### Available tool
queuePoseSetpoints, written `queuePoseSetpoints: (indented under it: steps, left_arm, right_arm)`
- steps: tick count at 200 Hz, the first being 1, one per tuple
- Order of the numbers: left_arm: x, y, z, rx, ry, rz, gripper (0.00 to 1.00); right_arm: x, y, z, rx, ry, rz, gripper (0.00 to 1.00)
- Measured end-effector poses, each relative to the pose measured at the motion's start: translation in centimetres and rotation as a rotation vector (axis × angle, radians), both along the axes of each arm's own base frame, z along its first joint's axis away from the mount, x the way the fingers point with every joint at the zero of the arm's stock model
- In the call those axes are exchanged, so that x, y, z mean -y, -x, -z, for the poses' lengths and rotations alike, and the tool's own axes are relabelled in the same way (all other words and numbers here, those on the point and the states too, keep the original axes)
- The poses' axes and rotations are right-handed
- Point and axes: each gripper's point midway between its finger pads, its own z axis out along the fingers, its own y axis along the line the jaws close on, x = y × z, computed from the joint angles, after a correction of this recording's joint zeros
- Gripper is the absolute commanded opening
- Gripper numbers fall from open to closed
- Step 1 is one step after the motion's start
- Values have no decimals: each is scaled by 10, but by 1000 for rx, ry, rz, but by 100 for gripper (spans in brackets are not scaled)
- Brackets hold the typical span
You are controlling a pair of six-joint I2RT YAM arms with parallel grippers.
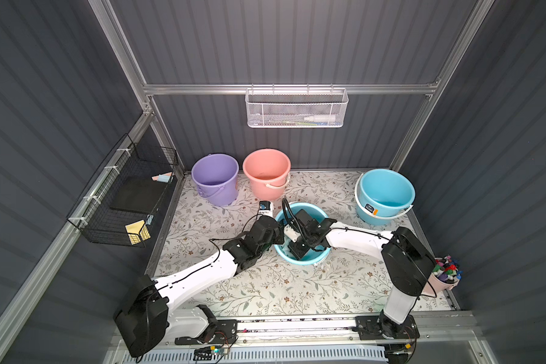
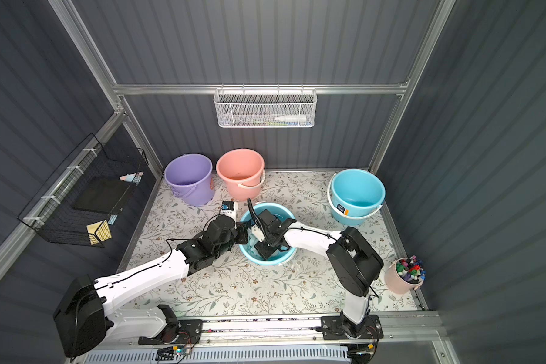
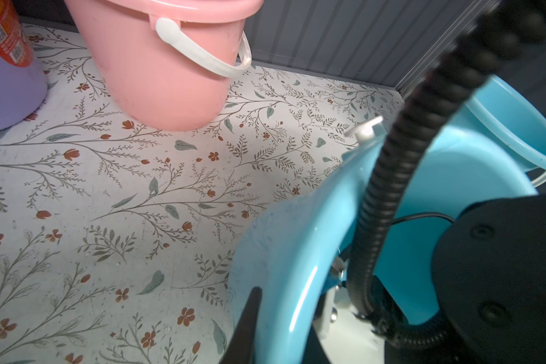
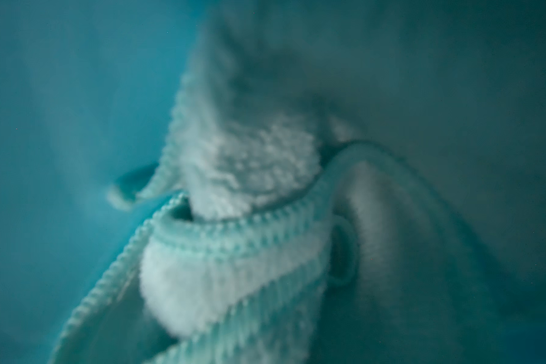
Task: Wipe the inside of the bucket with a cloth
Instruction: Wipe the dirt from the inside of the bucket.
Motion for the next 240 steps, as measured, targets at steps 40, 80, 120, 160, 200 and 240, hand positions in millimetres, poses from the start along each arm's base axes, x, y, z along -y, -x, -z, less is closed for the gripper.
queuePoseSetpoints:
  steps: [40, 80, 120, 160, 200, 240]
  left_arm:
    - [6, -3, -3, 16, 18, 17, 0]
    - [8, -2, -4, 19, 18, 34, 0]
    - [7, -2, -3, 16, 17, 32, 0]
    - [8, 0, -1, 9, 13, 37, 0]
    - [12, 5, 2, -13, 12, 68, 0]
    - [20, 14, 7, -43, 13, 116, 0]
  right_arm:
    - [3, -28, -5, 197, -21, 82, 0]
    - [16, -54, -16, 396, 38, 124, 0]
    - [41, -78, -28, 589, 231, 108, 0]
    - [66, -85, -35, 687, 454, 23, 0]
    - [89, -74, -31, 622, 641, -89, 0]
    - [107, -40, -20, 404, 721, -199, 0]
